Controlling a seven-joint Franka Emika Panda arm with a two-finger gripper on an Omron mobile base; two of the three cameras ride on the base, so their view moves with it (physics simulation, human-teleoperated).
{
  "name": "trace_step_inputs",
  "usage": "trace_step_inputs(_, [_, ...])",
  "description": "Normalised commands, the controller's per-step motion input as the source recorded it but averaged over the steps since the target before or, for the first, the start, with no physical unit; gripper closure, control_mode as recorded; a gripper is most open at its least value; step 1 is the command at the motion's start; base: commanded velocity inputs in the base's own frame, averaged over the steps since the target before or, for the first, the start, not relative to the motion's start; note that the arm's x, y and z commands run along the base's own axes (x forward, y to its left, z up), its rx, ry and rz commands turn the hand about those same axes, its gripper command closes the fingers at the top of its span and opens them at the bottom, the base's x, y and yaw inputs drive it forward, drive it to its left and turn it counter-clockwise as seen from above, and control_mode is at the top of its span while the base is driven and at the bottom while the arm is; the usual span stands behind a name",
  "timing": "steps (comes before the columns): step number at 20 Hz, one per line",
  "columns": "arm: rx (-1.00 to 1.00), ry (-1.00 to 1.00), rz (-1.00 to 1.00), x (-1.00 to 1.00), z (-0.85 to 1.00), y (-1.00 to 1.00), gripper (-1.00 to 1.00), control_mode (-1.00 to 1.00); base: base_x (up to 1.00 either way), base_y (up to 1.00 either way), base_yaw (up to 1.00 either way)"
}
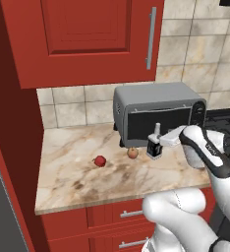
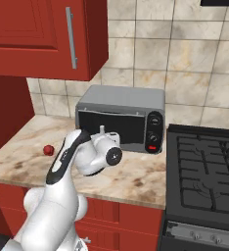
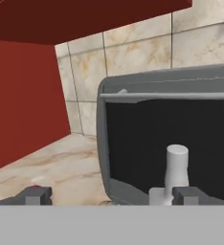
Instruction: Place the liquor on the top shelf of the fridge to keep it out of children's reach, and place the peach and bell pepper on lower shelves for easy access.
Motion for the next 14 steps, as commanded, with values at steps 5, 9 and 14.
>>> trace_step_inputs(5, [0.06,0.0,0.04,0.4,-0.06,0.0,-1.0,-1.0,0.0,0.0,0.0])
trace_step_inputs(9, [0.02,-0.01,0.0,0.16,-0.03,-0.07,-1.0,-1.0,0.0,0.0,0.0])
trace_step_inputs(14, [0.0,-0.04,0.0,0.14,-0.03,0.0,-1.0,-1.0,0.0,0.0,0.0])
